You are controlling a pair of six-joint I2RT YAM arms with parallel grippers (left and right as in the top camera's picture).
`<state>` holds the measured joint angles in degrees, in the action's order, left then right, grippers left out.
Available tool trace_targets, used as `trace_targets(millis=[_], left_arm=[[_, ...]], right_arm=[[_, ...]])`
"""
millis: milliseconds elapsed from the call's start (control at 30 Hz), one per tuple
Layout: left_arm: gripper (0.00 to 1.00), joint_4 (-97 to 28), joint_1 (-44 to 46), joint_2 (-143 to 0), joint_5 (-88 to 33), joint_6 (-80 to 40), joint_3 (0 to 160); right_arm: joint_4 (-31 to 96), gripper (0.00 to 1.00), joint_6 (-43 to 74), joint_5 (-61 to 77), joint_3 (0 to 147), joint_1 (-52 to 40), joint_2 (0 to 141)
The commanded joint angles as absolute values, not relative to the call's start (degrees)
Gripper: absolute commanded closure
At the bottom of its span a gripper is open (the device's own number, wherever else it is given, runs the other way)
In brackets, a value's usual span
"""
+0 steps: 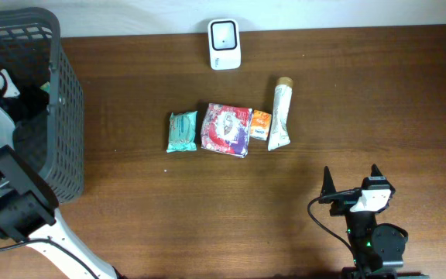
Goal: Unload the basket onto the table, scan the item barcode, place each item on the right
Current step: 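Reach the left gripper into the basket and grasp the small green-white box, then carry the small box past the scanner and place it right of the bottle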
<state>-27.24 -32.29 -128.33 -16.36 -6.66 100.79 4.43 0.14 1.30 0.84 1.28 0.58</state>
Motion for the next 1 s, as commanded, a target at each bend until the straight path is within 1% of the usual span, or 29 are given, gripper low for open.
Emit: trace_targets(millis=[0, 33, 100, 167, 233, 300, 333, 367, 400, 433, 533, 600, 633, 767, 833, 867, 900, 933, 967], left_arm=[[0.3, -17.87, -30.94, -126.85, -16.29, -7.49, 95.48], [0.28, -15.38, -29.82, -126.85, -16.29, -7.49, 94.74], [0.31, -13.72, -27.83, -126.96, -15.73, -7.51, 94.59], [0.41, -14.41, -26.85, -127.07, -9.17, -7.51, 94.48], [0.42, -14.33, -27.16, -127.68, -7.03, -7.51, 92.79], [0.51, -14.39, -27.33, -129.78, -7.03, -7.49, 92.55], [0.69, -14.85, -27.33, -130.43, -7.01, -7.49, 92.55], [0.92, -15.22, -27.33, -130.47, -7.03, -7.51, 92.6], [0.94, -15.4, -27.33, -130.23, -7.03, -7.49, 92.68], [1.0, -16.51, -27.55, -129.21, -7.07, -7.53, 92.68], [1.0, -20.64, -27.66, -121.95, -7.05, -7.51, 92.68], [1.0, -23.88, -27.66, -112.97, -7.05, -7.53, 92.68], [1.0, -26.0, -27.66, -106.21, -7.05, -9.76, 92.68], [1.0, -28.91, -27.64, -88.58, -8.38, -24.25, 92.68], [1.0, -29.21, -27.51, -82.48, -21.91, -25.06, 92.68], [1.0, -29.26, -27.0, -80.88, -32.1, -25.06, 92.68], [1.0, -29.23, -25.76, -80.64, -37.65, -25.1, 92.68], [1.0, -29.69, -23.0, -80.77, -40.66, -27.09, 92.66], [1.0, -29.89, -18.79, -81.06, -40.73, -27.88, 92.66]], right_arm=[[4.45, 0.02, 0.25, 0.6, 0.32, 0.82, 0.21], [4.45, 0.01, 0.25, 0.6, 0.32, 0.82, 0.21], [4.45, 0.01, 0.25, 0.58, 0.32, 0.82, 0.21], [4.45, 0.01, 0.25, 0.6, 0.32, 0.82, 0.21], [4.45, 0.01, 0.25, 0.58, 0.32, 0.82, 0.21], [4.45, 0.01, 0.25, 0.6, 0.32, 0.82, 0.21], [4.45, 0.01, 0.25, 0.6, 0.32, 0.82, 0.21], [4.45, 0.01, 0.25, 0.58, 0.32, 0.82, 0.21], [4.45, 0.01, 0.25, 0.58, 0.32, 0.82, 0.21], [4.45, 0.02, 0.25, 0.6, 0.32, 0.82, 0.21], [4.45, 0.01, 0.25, 0.6, 0.32, 0.82, 0.43], [4.45, 0.02, 0.25, 0.6, 0.32, 0.82, 0.43], [4.45, 0.01, 0.25, 0.6, 0.32, 0.82, 0.43], [4.45, 0.01, 0.25, 0.58, 0.32, 0.82, 0.43], [4.45, 0.02, 0.25, 0.6, 0.32, 0.82, 0.43], [4.45, 0.02, 0.25, 0.6, 0.32, 0.82, 0.43], [4.45, 0.01, 0.25, 0.6, 0.32, 0.82, 0.43], [4.45, 0.01, 0.25, 0.58, 0.32, 0.82, 0.43], [4.45, 0.01, 0.25, 0.6, 0.32, 0.82, 0.43]])
